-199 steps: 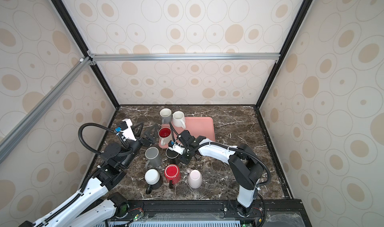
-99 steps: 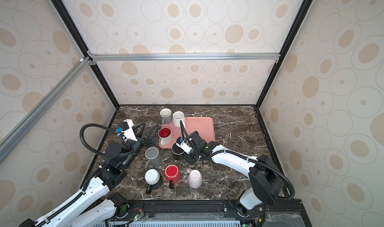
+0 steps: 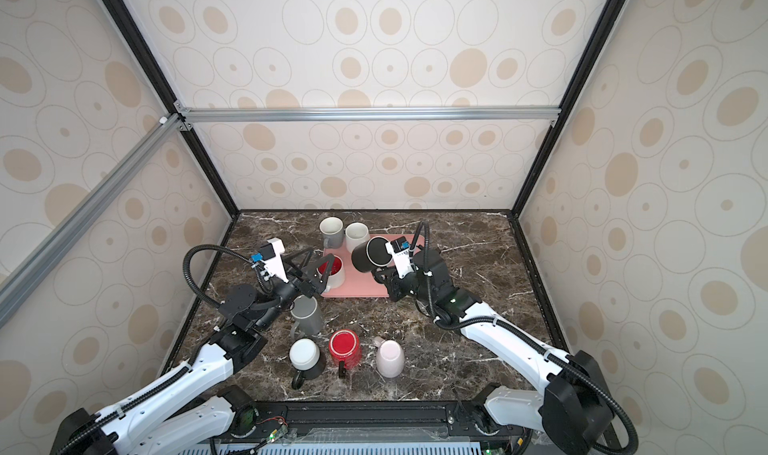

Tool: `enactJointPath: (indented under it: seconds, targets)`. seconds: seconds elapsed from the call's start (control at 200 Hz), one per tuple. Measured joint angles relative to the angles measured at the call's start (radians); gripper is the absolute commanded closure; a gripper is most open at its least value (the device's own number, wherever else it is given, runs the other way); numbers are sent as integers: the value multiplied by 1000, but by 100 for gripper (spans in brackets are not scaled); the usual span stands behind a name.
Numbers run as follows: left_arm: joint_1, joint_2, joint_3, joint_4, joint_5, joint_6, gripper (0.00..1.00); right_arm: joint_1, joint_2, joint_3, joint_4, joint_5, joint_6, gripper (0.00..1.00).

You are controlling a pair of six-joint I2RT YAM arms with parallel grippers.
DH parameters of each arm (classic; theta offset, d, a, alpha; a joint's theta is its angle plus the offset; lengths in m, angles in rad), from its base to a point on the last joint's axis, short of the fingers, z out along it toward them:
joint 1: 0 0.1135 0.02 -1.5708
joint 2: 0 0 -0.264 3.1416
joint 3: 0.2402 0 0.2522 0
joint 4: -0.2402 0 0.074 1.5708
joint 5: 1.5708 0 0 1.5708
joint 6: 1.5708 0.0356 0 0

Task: Turn the mug right side up
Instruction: 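Lift the black mug with the right gripper toward the left gripper, then grasp the black mug with the left gripper while the right gripper holds it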

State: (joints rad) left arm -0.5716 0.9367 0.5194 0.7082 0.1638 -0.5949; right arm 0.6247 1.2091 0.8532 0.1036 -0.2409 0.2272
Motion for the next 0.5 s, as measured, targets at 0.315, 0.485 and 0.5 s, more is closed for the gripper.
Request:
enactJointPath:
  seconds: [0.315,0.485,0.5]
  targets:
    - [16,62,-31,226,174,-95,15,-56,-10,6,392,-228,217,100]
    - [16,101,-31,341,245,-138,24,-56,42,50,558,-345,338,100]
    - [17,105,-31,351,250,-143,25,-56,47,53,571,-354,348,100]
